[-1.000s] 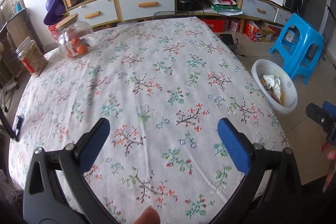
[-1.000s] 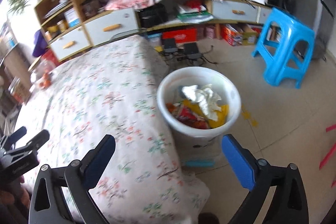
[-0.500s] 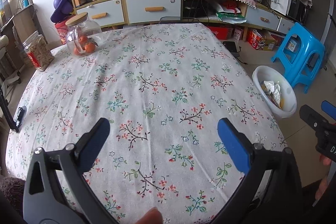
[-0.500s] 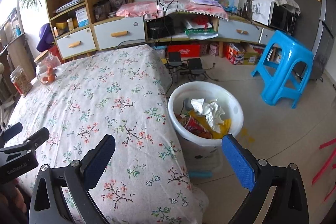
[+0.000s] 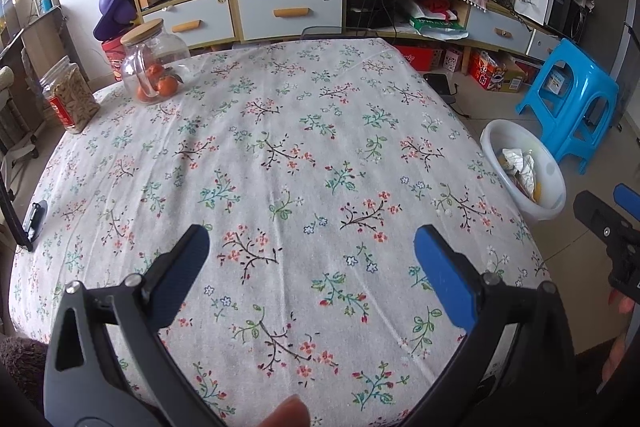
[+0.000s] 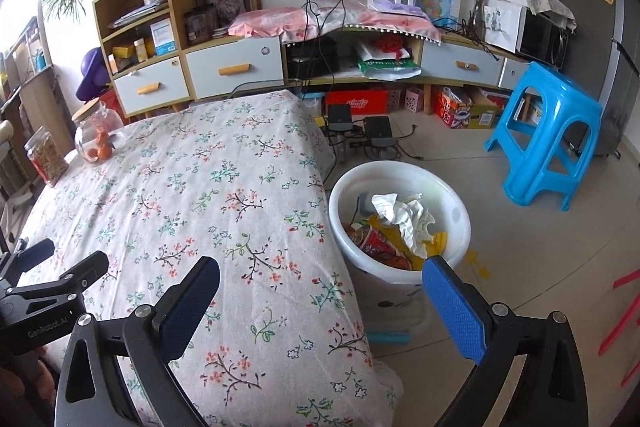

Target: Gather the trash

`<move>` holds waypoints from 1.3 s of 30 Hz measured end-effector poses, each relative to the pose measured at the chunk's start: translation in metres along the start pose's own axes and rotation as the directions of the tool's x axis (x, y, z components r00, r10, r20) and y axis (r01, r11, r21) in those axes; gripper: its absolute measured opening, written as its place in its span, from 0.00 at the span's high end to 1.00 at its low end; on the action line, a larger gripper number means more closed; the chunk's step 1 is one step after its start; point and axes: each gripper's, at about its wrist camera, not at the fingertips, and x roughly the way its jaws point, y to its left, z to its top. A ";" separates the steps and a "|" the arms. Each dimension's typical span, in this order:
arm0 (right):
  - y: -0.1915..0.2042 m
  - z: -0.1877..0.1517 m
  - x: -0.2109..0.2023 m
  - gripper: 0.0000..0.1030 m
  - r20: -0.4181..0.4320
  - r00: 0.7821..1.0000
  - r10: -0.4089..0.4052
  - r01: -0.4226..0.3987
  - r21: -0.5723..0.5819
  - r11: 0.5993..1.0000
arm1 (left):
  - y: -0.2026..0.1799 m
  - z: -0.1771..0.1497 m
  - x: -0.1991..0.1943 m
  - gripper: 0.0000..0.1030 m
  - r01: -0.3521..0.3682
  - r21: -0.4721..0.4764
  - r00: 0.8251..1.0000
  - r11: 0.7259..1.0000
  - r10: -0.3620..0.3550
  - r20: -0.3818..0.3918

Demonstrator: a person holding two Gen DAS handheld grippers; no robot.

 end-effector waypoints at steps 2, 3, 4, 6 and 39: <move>0.000 0.000 0.000 0.01 0.000 1.000 -0.001 0.001 0.003 1.000 | 0.000 0.000 0.000 0.01 0.002 0.000 1.000 1.000 -0.002 0.001; 0.000 0.000 0.000 0.01 0.000 1.000 -0.001 0.001 0.003 1.000 | 0.000 0.000 -0.001 0.01 0.001 0.001 1.000 1.000 -0.001 0.003; 0.000 0.000 0.000 0.01 0.001 1.000 -0.003 0.003 0.003 1.000 | 0.000 0.000 -0.001 0.01 0.002 0.001 1.000 1.000 -0.002 0.004; -0.001 0.000 0.000 0.01 0.001 1.000 -0.004 0.004 0.005 1.000 | 0.000 0.000 -0.001 0.01 0.002 0.000 1.000 1.000 -0.002 0.004; -0.002 -0.001 0.002 0.01 -0.007 1.000 -0.003 0.003 0.008 1.000 | -0.003 0.001 -0.006 0.01 0.007 -0.001 1.000 1.000 -0.007 0.009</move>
